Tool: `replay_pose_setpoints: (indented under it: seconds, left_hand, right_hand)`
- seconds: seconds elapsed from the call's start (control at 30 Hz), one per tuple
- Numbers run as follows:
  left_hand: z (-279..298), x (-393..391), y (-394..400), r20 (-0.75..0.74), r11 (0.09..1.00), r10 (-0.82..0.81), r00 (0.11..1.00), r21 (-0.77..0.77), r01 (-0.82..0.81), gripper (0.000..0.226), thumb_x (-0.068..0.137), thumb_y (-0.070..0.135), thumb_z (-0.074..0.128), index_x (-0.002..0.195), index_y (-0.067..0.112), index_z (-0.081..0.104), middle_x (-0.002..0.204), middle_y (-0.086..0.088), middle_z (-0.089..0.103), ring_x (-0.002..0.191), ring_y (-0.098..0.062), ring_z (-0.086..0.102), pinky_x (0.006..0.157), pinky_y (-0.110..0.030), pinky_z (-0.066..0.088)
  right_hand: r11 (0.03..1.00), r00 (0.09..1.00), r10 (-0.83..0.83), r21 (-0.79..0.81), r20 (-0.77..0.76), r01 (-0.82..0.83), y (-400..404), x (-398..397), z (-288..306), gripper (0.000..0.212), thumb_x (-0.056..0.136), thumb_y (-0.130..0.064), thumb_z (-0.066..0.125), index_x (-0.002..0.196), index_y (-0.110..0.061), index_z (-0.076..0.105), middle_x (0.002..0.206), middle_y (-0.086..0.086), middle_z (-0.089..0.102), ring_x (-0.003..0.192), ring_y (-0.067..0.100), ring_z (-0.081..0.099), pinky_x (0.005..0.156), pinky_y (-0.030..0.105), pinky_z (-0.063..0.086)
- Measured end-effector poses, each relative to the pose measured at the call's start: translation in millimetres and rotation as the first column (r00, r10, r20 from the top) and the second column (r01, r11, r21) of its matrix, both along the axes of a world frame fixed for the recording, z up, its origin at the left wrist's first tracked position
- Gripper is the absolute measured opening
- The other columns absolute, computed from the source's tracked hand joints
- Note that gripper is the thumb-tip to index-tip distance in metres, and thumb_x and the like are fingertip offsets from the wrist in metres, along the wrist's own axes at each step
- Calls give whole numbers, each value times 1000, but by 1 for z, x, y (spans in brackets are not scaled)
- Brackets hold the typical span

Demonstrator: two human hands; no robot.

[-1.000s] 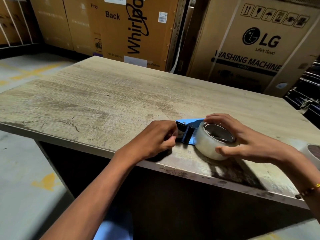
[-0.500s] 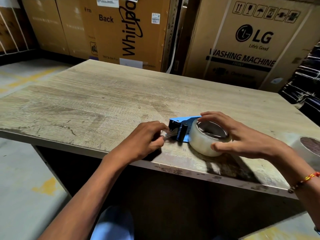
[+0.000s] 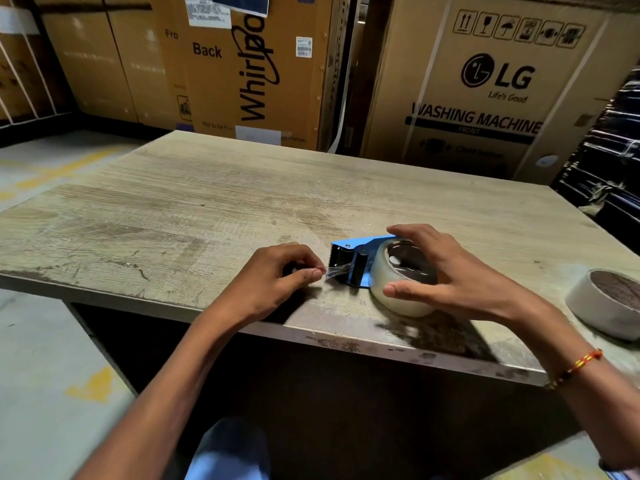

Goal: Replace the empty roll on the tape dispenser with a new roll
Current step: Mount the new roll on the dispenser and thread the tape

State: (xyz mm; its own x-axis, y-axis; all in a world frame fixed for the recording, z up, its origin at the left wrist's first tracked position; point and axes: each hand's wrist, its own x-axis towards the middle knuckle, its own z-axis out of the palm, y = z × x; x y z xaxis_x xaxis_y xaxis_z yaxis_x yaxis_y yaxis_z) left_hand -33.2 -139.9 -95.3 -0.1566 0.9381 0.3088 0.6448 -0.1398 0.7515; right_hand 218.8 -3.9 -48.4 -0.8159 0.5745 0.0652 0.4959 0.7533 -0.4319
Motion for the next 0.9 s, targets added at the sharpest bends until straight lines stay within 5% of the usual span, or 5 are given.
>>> replay_pose_setpoints:
  seconds: [0.27, 0.47, 0.6, 0.8, 0.9]
  left_hand:
    - [0, 4, -6, -24, 1000, 17, 1000, -10, -17, 12, 96, 23, 62, 99, 20, 73, 95, 9, 71, 91, -6, 66, 82, -27, 53]
    - [0, 18, 1, 104, 969, 244, 964, -4, -245, 13, 93, 16, 64, 90, 16, 77, 90, 5, 75, 89, -9, 68, 80, -26, 51]
    - [-3, 23, 10, 72, 949, 308, 949, 55, -312, 11, 93, 11, 65, 93, 12, 76, 87, 2, 75, 80, -2, 70, 67, -5, 49]
    - [0, 11, 4, 179, 987, 155, 971, -1, -158, 12, 95, 6, 62, 98, 7, 74, 91, -4, 75, 80, -6, 73, 73, -14, 57]
    - [2, 6, -1, 259, 970, 225, 939, 27, -240, 12, 98, 11, 57, 100, 12, 69, 89, -6, 72, 75, -5, 69, 67, -16, 54]
  right_hand:
    - [990, 999, -53, 130, -7, 53, -4, -7, -9, 79, 76, -65, 52, 149, -41, 31, 146, -13, 34, 130, 14, 34, 105, 38, 41]
    - [995, 999, -46, 93, -12, 46, -5, -7, -9, 86, 69, -66, 48, 149, -43, 29, 146, -15, 31, 130, 10, 29, 105, 33, 38]
    - [999, 1000, -18, 37, -21, 19, -2, -3, -8, 88, 65, -63, 50, 148, -45, 29, 146, -17, 31, 133, 10, 26, 108, 35, 34]
    - [1000, 1000, 11, -5, -9, -11, 1, -1, -3, 80, 74, -54, 59, 148, -45, 30, 148, -17, 31, 134, 11, 26, 112, 38, 34]
    - [1000, 1000, 16, 2, -16, -16, 1, -1, -4, 79, 75, -55, 59, 148, -44, 31, 150, -15, 31, 136, 12, 26, 113, 41, 34]
